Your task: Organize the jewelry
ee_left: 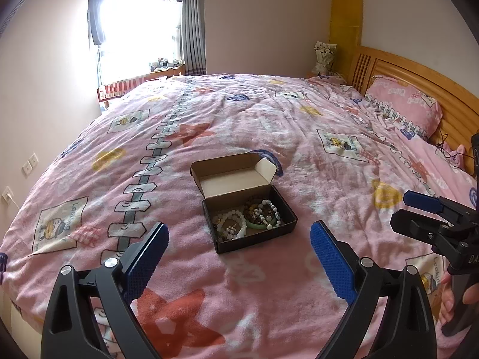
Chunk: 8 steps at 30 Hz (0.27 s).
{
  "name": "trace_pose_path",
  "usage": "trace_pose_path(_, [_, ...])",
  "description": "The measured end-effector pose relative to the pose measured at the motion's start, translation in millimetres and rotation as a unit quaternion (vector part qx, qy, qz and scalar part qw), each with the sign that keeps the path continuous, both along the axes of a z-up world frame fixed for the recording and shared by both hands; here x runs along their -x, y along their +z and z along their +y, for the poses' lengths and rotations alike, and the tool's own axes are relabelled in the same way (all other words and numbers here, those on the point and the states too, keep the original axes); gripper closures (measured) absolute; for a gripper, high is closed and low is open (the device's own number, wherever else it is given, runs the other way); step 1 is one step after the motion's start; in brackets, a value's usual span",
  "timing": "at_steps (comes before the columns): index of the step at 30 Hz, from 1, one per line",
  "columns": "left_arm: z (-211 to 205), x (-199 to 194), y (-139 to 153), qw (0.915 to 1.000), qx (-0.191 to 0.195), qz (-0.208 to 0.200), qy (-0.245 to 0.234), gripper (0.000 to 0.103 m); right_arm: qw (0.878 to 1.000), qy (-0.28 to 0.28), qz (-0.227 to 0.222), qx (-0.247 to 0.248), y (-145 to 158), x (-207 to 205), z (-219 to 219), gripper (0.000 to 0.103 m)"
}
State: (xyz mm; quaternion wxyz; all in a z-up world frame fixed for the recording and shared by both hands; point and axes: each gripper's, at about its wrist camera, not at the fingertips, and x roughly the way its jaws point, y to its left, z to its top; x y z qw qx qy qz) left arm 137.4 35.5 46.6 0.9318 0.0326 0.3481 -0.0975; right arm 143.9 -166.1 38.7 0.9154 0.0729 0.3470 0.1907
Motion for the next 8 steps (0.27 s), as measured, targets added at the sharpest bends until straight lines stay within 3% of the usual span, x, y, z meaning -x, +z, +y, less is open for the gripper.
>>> trace_pose_path(8, [-0.2, 0.2, 0.7, 1.0, 0.003, 0.006, -0.005, 0.009, 1.0, 0.0, 0.0, 0.001, 0.2, 0.1, 0.2, 0.007])
